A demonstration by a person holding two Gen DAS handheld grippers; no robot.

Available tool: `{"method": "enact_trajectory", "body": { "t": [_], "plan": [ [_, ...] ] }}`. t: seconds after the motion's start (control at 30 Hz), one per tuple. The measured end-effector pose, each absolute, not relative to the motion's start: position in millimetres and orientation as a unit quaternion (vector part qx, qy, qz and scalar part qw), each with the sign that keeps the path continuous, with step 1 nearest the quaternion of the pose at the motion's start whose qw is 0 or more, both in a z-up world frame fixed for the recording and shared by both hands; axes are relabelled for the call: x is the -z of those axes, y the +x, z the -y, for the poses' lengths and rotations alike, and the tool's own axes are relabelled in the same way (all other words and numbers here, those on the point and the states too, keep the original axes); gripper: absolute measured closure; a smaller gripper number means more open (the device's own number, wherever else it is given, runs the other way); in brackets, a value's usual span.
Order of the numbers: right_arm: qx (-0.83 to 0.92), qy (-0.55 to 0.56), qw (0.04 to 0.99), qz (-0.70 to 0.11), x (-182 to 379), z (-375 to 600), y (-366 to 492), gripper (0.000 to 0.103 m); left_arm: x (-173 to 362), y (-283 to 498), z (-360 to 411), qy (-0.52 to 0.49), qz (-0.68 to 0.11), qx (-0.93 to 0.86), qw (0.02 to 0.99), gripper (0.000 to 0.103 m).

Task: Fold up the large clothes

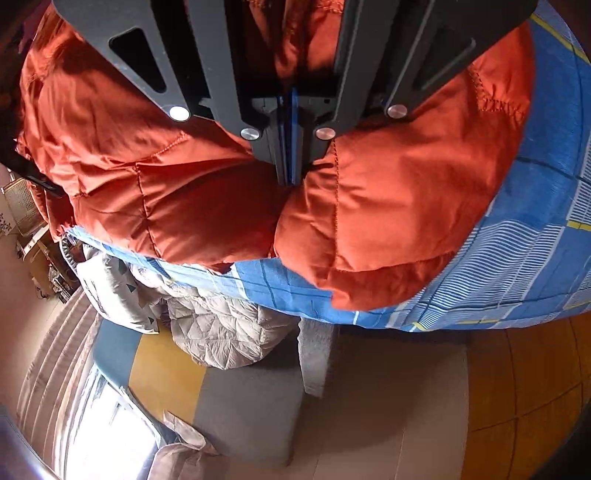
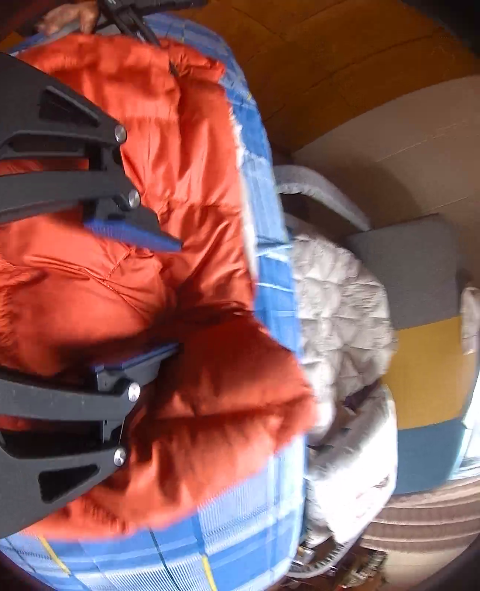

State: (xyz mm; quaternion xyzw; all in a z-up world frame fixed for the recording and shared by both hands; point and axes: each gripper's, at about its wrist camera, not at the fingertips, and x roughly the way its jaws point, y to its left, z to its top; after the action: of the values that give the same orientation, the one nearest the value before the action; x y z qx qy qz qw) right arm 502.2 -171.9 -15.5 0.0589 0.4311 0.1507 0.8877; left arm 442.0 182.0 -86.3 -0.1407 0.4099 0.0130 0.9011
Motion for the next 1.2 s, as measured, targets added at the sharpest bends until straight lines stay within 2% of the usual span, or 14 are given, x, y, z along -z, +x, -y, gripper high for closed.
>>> {"method": "enact_trajectory", "body": {
  "t": [0.03, 0.1, 0.17, 0.33, 0.5, 0.67, 0.8, 0.97, 1.2],
  "plan": [
    [-0.15, 0.059, 0.89, -0.426, 9.0, 174.7, 498.6, 0.052, 82.4, 439.6, -181.2, -0.138, -0.408, -0.019, 0.902, 0.093],
    [-0.142, 0.053, 0.896, -0.416, -1.5, 180.9, 489.6, 0.052, 73.0, 433.7, -178.5, -0.131, -0.401, -0.025, 0.906, 0.074],
    [-0.125, 0.045, 0.906, -0.403, -9.4, 190.0, 479.6, 0.052, 61.8, 427.1, -174.5, -0.118, -0.392, -0.033, 0.912, 0.067],
    [-0.101, 0.032, 0.905, -0.411, -1.5, 205.7, 468.5, 0.052, 12.9, 401.6, -158.3, -0.121, -0.337, -0.038, 0.933, 0.068],
    [-0.082, 0.022, 0.905, -0.417, 15.1, 213.6, 466.5, 0.052, -9.2, 397.4, -108.5, -0.119, -0.313, 0.001, 0.942, 0.061],
    [-0.074, 0.024, 0.908, -0.413, 25.7, 217.7, 470.3, 0.052, 11.7, 422.9, -69.6, -0.132, -0.348, 0.009, 0.928, 0.062],
    [-0.078, 0.029, 0.909, -0.409, 35.0, 220.7, 471.3, 0.052, 26.6, 437.2, -42.8, -0.078, -0.361, -0.003, 0.929, 0.062],
    [-0.088, 0.053, 0.906, -0.412, 45.2, 229.0, 472.1, 0.052, 54.6, 454.0, -40.0, -0.073, -0.389, -0.009, 0.918, 0.061],
    [-0.09, 0.061, 0.906, -0.408, 53.4, 228.5, 473.1, 0.051, 72.7, 458.7, -33.2, -0.061, -0.383, -0.014, 0.922, 0.061]
  ]
}}
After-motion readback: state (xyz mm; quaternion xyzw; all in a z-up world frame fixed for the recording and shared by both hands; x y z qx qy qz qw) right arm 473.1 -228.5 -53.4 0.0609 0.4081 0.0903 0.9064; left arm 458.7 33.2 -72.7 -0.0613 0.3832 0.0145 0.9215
